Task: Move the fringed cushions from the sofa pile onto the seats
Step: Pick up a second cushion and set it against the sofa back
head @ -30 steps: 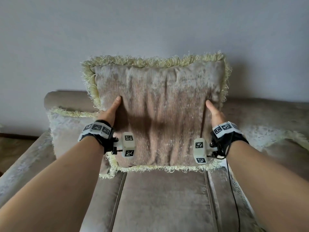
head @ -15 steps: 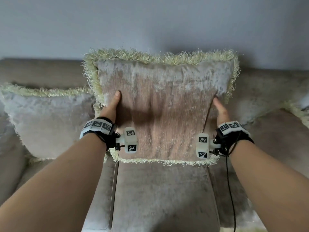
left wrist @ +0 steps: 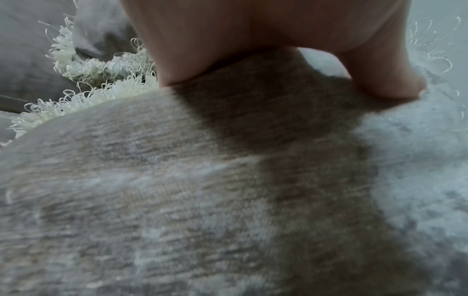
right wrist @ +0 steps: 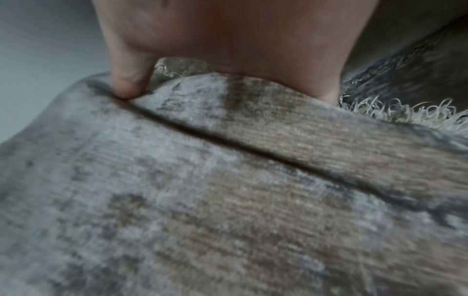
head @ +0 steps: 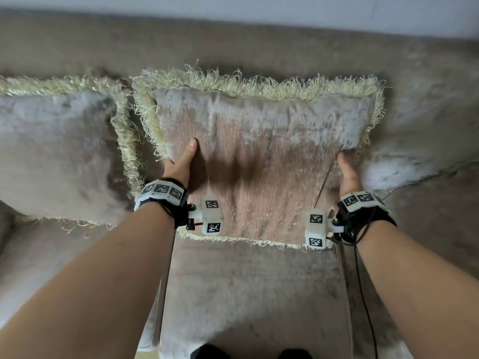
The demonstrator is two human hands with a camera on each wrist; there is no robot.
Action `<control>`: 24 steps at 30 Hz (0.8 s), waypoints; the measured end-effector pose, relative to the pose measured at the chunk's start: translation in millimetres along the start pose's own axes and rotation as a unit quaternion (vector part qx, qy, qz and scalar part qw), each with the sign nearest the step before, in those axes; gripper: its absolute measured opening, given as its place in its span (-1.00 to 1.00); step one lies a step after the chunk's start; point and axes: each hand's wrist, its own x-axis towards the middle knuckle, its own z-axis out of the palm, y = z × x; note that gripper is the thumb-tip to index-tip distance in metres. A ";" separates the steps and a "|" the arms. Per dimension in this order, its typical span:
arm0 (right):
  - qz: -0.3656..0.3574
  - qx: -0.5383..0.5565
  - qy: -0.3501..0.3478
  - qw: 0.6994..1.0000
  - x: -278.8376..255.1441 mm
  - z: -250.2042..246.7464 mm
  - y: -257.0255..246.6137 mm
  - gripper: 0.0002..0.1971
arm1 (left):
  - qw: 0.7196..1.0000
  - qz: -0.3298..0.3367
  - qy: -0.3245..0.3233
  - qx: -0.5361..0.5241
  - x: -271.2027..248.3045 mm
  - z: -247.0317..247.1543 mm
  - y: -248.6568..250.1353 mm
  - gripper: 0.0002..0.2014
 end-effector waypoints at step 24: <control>-0.037 -0.118 0.028 0.992 107.7 41.3 10.8 -0.04 | 0.988 -0.055 0.060 0.135 79.5 29.7 -6.7 0.76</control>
